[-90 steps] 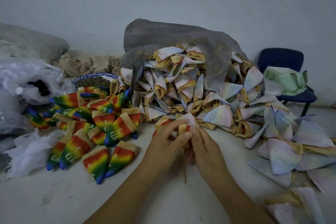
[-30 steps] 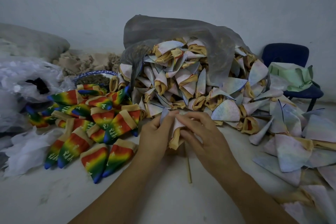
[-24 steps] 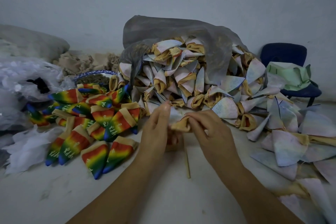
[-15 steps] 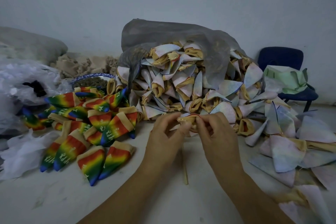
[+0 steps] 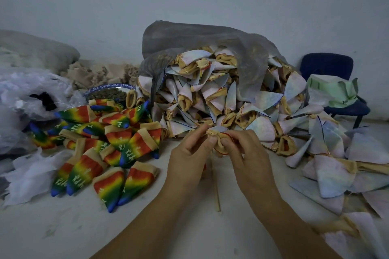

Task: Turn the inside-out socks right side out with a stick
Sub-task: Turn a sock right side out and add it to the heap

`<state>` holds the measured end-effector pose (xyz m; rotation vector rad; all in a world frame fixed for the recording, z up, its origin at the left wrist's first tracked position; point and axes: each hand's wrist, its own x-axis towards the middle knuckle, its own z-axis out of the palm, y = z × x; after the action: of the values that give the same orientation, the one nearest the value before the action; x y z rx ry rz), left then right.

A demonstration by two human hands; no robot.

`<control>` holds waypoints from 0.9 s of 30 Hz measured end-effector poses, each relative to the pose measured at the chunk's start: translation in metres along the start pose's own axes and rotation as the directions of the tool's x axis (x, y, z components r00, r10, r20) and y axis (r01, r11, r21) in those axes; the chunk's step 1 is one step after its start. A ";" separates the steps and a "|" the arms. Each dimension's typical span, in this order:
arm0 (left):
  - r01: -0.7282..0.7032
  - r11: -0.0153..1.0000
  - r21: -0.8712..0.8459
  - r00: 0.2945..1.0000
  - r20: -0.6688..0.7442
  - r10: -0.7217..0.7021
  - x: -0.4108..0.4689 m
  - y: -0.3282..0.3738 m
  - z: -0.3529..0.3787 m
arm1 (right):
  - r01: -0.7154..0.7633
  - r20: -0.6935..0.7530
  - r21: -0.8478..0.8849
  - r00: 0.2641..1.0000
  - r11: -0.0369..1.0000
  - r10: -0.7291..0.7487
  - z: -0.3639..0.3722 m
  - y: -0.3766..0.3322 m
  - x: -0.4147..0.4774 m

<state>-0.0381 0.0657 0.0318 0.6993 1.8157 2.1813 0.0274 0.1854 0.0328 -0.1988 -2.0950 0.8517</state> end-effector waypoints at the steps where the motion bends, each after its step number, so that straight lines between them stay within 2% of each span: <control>1: -0.005 1.000 -0.002 1.000 0.006 0.005 -0.001 0.001 0.000 | 0.025 0.003 -0.012 1.000 1.000 -0.025 0.001 -0.001 -0.001; 5: -0.066 0.993 0.096 0.996 0.063 0.060 -0.004 0.005 0.005 | 0.049 -0.017 -0.071 0.999 0.996 -0.050 0.004 -0.004 -0.002; 8: -0.045 0.995 0.089 0.999 0.026 0.043 -0.002 0.004 0.007 | 0.026 -0.029 -0.040 0.999 0.999 -0.027 0.003 -0.004 -0.001; 14: 0.160 0.986 -0.038 0.987 -0.027 -0.161 -0.002 0.006 0.006 | -0.119 -0.019 0.145 0.992 0.982 0.123 0.005 -0.002 0.000; 19: 0.304 0.923 -0.236 0.953 0.052 -0.300 -0.001 0.007 0.007 | -0.283 0.003 0.306 0.955 0.909 0.296 0.010 -0.002 0.003; 21: 0.370 0.859 -0.354 0.929 0.133 -0.345 0.000 0.007 0.008 | -0.337 0.014 0.379 0.934 0.862 0.358 0.011 -0.002 0.004; 22: 0.419 0.795 -0.439 0.908 0.210 -0.363 0.001 0.007 0.008 | -0.348 0.016 0.405 0.927 0.845 0.374 0.012 -0.003 0.004; 25: 0.576 0.524 -0.628 0.817 0.445 -0.366 0.001 0.010 0.006 | -0.379 0.077 0.398 0.921 0.836 0.381 0.013 -0.005 0.002; 26: 0.593 0.480 -0.646 0.805 0.471 -0.361 0.000 0.013 0.006 | -0.403 0.117 0.406 0.913 0.820 0.391 0.013 -0.004 0.000; 27: 0.585 0.485 -0.650 0.811 0.466 -0.353 -0.001 0.014 0.006 | -0.440 0.162 0.435 0.897 0.786 0.412 0.012 -0.003 0.000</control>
<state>-0.0326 0.0677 0.0456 0.2105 0.6336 2.0276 0.0186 0.1767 0.0295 -0.4036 -1.8533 1.6257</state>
